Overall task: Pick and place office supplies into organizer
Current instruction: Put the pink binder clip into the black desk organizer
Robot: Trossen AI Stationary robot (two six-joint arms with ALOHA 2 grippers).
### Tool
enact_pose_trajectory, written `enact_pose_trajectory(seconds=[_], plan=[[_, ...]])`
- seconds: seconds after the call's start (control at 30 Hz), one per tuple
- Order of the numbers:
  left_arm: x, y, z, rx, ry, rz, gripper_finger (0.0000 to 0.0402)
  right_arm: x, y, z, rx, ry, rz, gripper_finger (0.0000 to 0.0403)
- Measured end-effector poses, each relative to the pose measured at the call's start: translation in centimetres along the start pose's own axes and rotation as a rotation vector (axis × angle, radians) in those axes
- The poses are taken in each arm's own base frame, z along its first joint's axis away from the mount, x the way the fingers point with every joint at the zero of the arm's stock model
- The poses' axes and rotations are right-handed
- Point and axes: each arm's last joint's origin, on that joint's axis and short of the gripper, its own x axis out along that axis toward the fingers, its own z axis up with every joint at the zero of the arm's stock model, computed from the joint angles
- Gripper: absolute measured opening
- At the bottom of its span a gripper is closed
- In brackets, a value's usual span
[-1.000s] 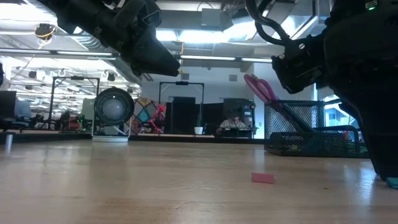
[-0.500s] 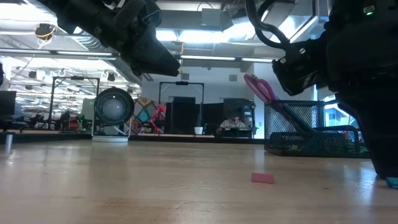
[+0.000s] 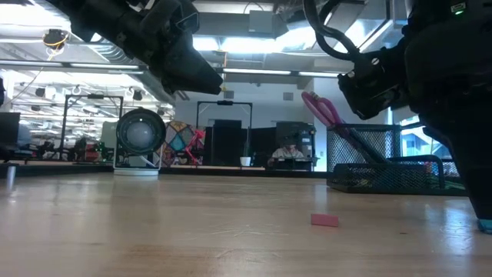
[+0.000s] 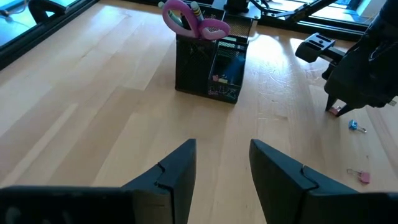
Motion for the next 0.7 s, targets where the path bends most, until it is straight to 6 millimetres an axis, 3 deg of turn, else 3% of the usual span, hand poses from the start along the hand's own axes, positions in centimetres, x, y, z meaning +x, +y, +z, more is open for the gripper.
enact_pose_trajectory(seconds=[0.27, 0.5, 0.7], plan=[[0.0, 0.0, 0.0, 0.000, 0.000, 0.000, 0.0143, -1.5, -0.5, 0.1, -0.051, 0.037, -0.068, 0.0066], [0.0, 0.0, 0.0, -0.001, -0.005, 0.003, 0.0143, -5.4, -3.0, 1.6, -0.035, -0.095, -0.170, 0.0064], [0.0, 0.0, 0.0, -0.009, -0.005, 0.003, 0.0143, -6.6, -5.3, 4.2, -0.030, -0.193, -0.269, 0.0065]])
